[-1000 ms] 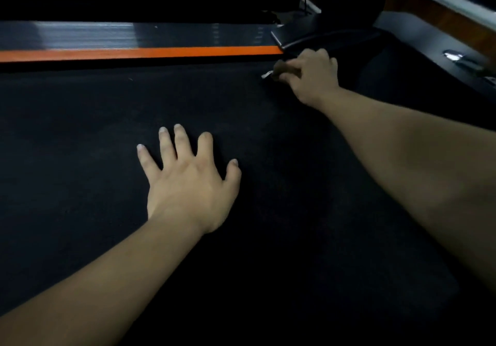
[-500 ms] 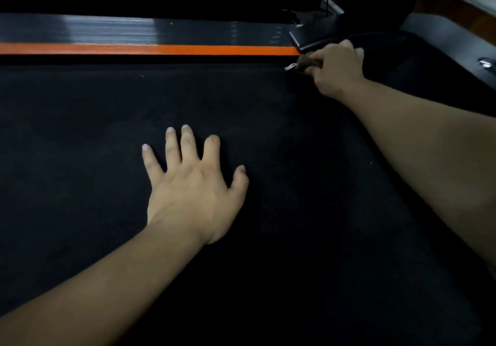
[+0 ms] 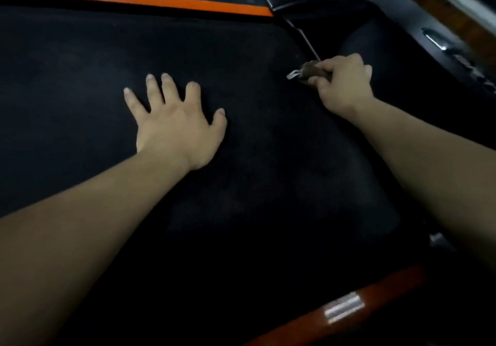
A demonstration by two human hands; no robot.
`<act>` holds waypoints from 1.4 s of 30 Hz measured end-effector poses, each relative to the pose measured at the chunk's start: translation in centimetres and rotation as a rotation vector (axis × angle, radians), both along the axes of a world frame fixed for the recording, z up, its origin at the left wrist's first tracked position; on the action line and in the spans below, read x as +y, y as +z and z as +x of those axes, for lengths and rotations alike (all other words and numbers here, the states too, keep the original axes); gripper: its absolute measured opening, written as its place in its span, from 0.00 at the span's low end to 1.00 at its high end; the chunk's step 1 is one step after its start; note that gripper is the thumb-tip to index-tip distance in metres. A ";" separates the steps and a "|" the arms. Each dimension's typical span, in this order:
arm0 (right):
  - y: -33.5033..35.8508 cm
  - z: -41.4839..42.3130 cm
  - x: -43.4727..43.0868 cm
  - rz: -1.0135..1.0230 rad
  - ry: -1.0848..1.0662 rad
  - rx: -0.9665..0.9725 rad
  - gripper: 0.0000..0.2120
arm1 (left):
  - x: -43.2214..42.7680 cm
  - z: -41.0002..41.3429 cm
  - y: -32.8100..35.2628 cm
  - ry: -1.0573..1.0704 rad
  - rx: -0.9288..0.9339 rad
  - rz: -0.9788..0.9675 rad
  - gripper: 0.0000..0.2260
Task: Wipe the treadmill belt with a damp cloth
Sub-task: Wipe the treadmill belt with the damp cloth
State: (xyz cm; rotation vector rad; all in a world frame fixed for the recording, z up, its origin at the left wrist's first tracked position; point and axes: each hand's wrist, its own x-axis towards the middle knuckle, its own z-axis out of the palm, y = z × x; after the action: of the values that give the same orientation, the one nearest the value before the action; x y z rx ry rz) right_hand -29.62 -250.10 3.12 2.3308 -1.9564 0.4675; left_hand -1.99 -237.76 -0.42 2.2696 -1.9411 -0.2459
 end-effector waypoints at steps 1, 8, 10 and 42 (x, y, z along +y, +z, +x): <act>0.1 -0.3 1.5 0.009 -0.008 -0.015 0.10 | 0.1 0.0 0.0 -0.004 0.005 -0.005 0.32; 1.5 -1.8 12.4 0.082 -0.144 -0.010 0.11 | 1.1 0.8 0.7 -0.097 0.059 0.002 0.30; 1.9 -2.3 15.1 0.121 -0.205 -0.004 0.11 | 2.4 1.8 0.8 -0.166 0.082 0.013 0.30; 0.0 10.4 22.3 0.158 -0.021 -0.073 0.13 | 16.5 11.1 -0.4 -0.252 0.040 -0.062 0.29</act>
State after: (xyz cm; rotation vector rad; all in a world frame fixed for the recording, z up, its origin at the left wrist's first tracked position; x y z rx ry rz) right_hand -19.26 -227.83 3.16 2.4145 -2.1216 0.4162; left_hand 9.14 -221.28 -0.82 1.9651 -2.1792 -0.2523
